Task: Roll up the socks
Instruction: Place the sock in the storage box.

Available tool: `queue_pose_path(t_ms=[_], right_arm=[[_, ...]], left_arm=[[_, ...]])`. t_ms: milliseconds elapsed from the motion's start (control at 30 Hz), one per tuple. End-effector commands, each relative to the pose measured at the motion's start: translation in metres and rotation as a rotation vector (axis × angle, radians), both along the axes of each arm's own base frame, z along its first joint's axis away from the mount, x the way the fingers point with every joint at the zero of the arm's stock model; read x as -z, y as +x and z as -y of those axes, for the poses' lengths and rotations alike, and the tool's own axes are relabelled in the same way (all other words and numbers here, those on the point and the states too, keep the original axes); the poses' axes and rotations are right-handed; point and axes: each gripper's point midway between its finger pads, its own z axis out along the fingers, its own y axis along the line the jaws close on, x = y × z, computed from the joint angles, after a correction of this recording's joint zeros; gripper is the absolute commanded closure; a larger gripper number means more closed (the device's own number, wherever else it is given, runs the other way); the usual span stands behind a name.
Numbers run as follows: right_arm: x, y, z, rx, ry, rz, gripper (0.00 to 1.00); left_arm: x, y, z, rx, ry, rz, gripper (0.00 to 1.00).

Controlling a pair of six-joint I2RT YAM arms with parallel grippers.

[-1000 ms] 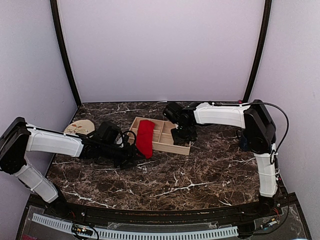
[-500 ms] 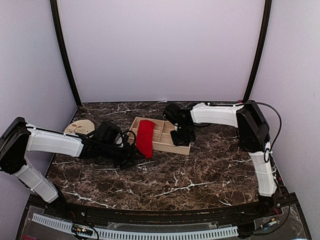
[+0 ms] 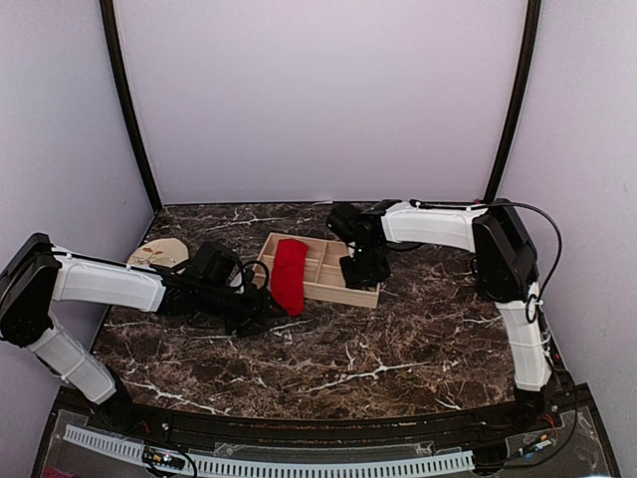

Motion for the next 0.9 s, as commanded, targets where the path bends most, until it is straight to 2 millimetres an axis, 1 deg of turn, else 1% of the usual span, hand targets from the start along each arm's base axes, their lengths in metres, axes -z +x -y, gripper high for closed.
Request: queue_pose_path(t_ms=[0, 433, 533, 667, 767, 867], right_arm=[[-0.011, 0.01, 0.004, 0.005, 0.001, 0.035, 0.59], [-0.058, 0.011, 0.006, 0.022, 0.057, 0.111, 0.56], [-0.065, 0.009, 0.004, 0.023, 0.082, 0.117, 0.56], [-0.072, 0.006, 0.001, 0.022, 0.093, 0.127, 0.55], [-0.085, 0.004, -0.001, 0.021, 0.099, 0.159, 0.55], [-0.104, 0.003, -0.006, 0.018, 0.117, 0.206, 0.55]], left_arm=[[-0.008, 0.004, -0.003, -0.002, 0.003, 0.026, 0.39], [-0.012, 0.006, -0.005, -0.023, 0.001, 0.038, 0.38], [-0.012, 0.007, -0.005, -0.028, 0.004, 0.04, 0.39], [-0.012, 0.009, -0.012, -0.052, 0.018, 0.048, 0.38], [-0.011, 0.013, -0.018, -0.072, 0.028, 0.057, 0.36], [-0.007, 0.022, -0.025, -0.072, 0.059, 0.086, 0.35]])
